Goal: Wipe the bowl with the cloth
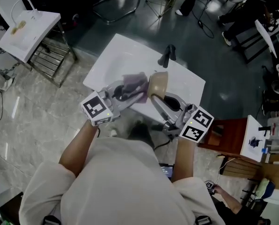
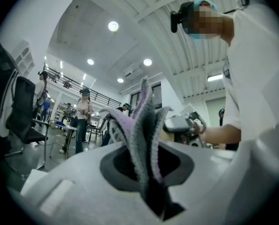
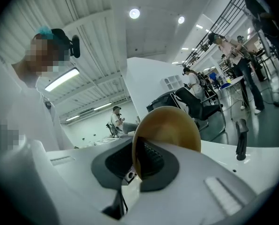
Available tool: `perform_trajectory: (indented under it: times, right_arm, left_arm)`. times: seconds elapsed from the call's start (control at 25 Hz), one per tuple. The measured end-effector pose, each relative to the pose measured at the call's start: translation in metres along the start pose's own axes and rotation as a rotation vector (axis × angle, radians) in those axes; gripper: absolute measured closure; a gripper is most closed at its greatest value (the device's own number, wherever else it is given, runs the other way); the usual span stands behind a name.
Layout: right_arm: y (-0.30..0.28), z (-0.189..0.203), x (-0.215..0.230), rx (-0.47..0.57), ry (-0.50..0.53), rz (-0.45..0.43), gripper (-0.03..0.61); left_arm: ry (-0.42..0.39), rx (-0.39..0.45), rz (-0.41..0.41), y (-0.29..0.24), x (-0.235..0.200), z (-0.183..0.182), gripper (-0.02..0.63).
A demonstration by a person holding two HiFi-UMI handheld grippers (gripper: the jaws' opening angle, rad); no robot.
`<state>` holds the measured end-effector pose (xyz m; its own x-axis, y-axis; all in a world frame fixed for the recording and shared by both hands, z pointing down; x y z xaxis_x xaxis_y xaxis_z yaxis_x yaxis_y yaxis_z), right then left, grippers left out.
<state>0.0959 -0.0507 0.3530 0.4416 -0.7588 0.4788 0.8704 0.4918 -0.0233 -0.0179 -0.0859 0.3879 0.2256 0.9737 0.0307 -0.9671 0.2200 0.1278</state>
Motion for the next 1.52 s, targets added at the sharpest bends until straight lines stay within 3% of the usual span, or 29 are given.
perform_trajectory:
  times: [0.16,0.4,0.56,0.76,1.08,1.32,1.52]
  right_arm:
    - [-0.001,0.004,0.004,-0.012,0.009,0.031,0.564]
    - [0.0,0.013,0.009,-0.076,0.021,0.016,0.565]
    - [0.011,0.019,0.009,-0.107,0.009,-0.003,0.565]
    - [0.012,0.027,0.005,-0.087,-0.029,-0.018,0.563]
    - [0.022,0.008,0.027,-0.035,-0.095,0.034,0.563]
    - [0.025,0.005,0.044,-0.008,-0.105,0.109,0.564]
    - [0.026,0.012,0.047,-0.045,-0.087,0.162,0.565]
  left_arm:
    - [-0.003,0.031,0.012,0.003,0.006,-0.011,0.552]
    - [-0.053,0.023,-0.034,0.001,0.002,-0.021,0.552]
    - [-0.069,-0.009,-0.093,-0.012,-0.003,-0.026,0.552]
    - [-0.058,-0.066,-0.129,-0.017,-0.01,-0.005,0.552]
    - [0.005,-0.103,-0.054,-0.035,-0.005,0.018,0.552]
    - [0.039,-0.046,-0.012,-0.038,0.002,0.009,0.552]
    - [0.034,0.001,-0.004,-0.042,0.0,-0.014,0.552]
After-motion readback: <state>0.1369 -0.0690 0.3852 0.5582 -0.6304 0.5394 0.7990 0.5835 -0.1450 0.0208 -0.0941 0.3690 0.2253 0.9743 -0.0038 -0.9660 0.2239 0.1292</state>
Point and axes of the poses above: the fingertips, and each gripper's own axes: y backward along the fingers, x to its right, z out of its underside, the point moved 5 cm from there along y, backward along the fingers, and after that the axes turned 5 degrees about -y, right-handed, at the moved point
